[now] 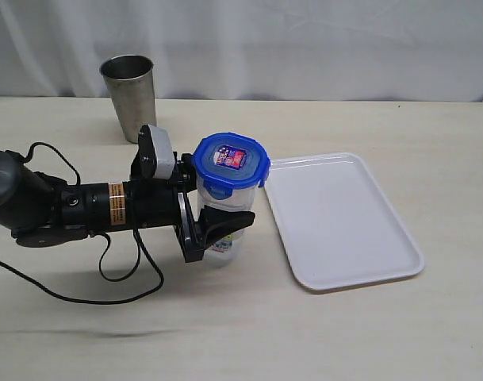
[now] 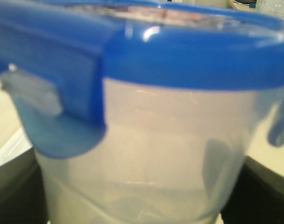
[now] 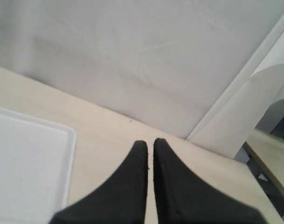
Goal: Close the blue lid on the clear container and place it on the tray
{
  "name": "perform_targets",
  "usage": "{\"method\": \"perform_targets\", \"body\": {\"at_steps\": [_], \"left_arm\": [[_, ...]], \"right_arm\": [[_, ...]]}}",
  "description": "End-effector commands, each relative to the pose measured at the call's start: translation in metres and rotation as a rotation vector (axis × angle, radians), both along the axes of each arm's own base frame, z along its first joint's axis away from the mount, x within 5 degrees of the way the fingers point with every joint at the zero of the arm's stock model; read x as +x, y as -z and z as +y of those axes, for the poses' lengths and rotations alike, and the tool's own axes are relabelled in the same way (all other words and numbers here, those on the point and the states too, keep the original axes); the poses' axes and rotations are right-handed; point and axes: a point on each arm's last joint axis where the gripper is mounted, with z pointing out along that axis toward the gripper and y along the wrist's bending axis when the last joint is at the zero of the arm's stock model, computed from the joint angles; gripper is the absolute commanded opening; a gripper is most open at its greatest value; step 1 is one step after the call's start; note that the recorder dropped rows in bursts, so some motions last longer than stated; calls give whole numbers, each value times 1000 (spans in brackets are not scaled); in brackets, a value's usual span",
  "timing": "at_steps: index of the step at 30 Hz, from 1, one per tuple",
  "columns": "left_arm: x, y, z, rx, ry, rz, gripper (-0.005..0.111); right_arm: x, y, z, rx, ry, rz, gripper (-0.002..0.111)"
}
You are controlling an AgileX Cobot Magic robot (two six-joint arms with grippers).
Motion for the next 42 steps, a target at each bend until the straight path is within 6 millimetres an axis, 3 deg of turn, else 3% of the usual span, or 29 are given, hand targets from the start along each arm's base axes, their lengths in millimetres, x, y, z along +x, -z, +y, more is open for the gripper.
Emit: {"method": "perform_targets", "body": {"at_steps": [1,7,9,36,42], "left_arm": [[0,-10,-2,-48,4,-21,0],[0,-10,-2,-48,4,-21,0],[0,-10,-2,-48,4,-21,0],[0,-10,-2,-48,5,-19,0],[0,-10,-2,-48,5,-19,0]], "right_arm": [[4,25,0,10,5,65,4],[6,44,0,15,3,126,4],[4,53,-1,24,9,227,4],[4,53,0,42,5,224,4],[4,53,3,126,-12,220,4]]}}
